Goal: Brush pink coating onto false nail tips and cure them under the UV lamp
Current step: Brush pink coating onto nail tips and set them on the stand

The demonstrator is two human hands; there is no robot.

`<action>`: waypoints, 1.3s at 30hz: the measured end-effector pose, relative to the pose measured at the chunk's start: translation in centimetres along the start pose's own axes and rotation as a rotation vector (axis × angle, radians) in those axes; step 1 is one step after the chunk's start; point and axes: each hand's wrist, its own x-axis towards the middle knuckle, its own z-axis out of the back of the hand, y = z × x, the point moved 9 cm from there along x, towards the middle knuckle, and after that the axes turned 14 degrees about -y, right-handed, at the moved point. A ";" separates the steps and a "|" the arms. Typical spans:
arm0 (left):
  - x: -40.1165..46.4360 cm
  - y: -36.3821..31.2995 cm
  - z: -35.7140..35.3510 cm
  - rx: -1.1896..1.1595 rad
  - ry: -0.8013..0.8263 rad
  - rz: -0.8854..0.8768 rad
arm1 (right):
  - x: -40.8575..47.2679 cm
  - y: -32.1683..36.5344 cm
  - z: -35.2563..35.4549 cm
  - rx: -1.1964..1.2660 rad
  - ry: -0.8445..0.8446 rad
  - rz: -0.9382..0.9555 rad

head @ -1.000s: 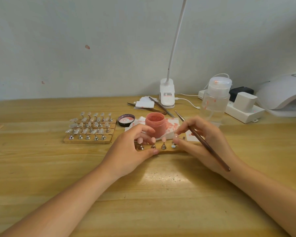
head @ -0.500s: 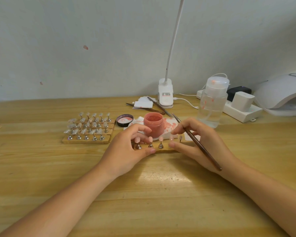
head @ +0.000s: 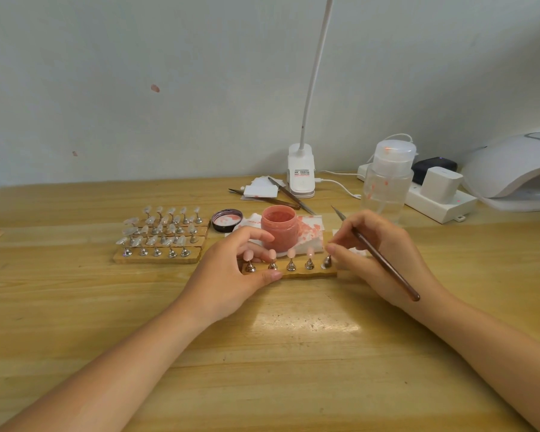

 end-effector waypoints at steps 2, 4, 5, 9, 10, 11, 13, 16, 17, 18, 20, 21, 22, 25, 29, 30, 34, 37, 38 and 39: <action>0.0 0.0 0.0 -0.004 -0.001 0.001 | 0.2 -0.2 0.5 0.034 -0.047 -0.035; -0.1 0.0 0.1 -0.002 -0.006 -0.004 | 0.2 0.2 0.6 0.026 -0.072 -0.015; -0.1 -0.2 0.1 -0.006 -0.011 -0.014 | 0.1 0.7 0.6 0.019 -0.082 0.016; -0.3 -2.1 1.0 0.009 -0.104 -0.162 | -0.7 3.2 0.6 0.029 -0.151 0.171; -0.5 -2.8 1.1 0.019 -0.125 -0.226 | -1.0 3.9 0.4 0.027 -0.156 0.215; -0.8 -3.4 1.1 0.031 -0.135 -0.281 | -1.3 4.5 0.1 0.024 -0.152 0.260; -1.2 -4.3 1.0 0.062 -0.147 -0.363 | -1.9 5.3 -0.5 0.033 -0.134 0.323; -1.5 -5.2 1.0 0.064 -0.169 -0.453 | -2.4 6.0 -1.1 0.057 -0.117 0.367; -1.6 -5.3 1.1 0.057 -0.179 -0.462 | -2.5 6.1 -1.3 0.057 -0.112 0.374; -1.5 -5.3 1.2 0.053 -0.186 -0.469 | -2.6 6.2 -1.4 0.052 -0.109 0.378; -1.6 -5.4 1.2 0.058 -0.192 -0.489 | -2.7 6.3 -1.6 0.039 -0.099 0.383; -1.7 -5.5 1.2 0.066 -0.190 -0.510 | -2.7 6.3 -1.6 0.037 -0.095 0.388; -1.8 -5.7 1.1 0.073 -0.190 -0.531 | -2.8 6.3 -1.8 0.036 -0.089 0.396; -1.8 -5.8 1.3 0.049 -0.211 -0.534 | -2.7 6.2 -1.9 0.042 -0.081 0.394; -1.7 -5.4 2.1 -0.038 -0.275 -0.479 | -1.9 6.1 -0.9 0.080 -0.127 0.360; -1.5 -5.3 2.3 -0.056 -0.285 -0.454 | -1.5 6.0 -0.6 0.087 -0.132 0.350; -0.9 -4.4 2.6 -0.102 -0.290 -0.364 | 0.9 5.1 0.3 0.261 -0.136 0.169; -0.5 -3.3 3.1 -0.146 -0.327 -0.260 | 3.2 4.0 -0.2 0.267 -0.135 -0.044; -0.4 -3.0 3.2 -0.158 -0.340 -0.233 | 3.9 3.7 -0.6 0.251 -0.110 -0.091; -0.3 -2.8 3.3 -0.162 -0.347 -0.213 | 4.5 3.4 -1.2 0.221 -0.080 -0.118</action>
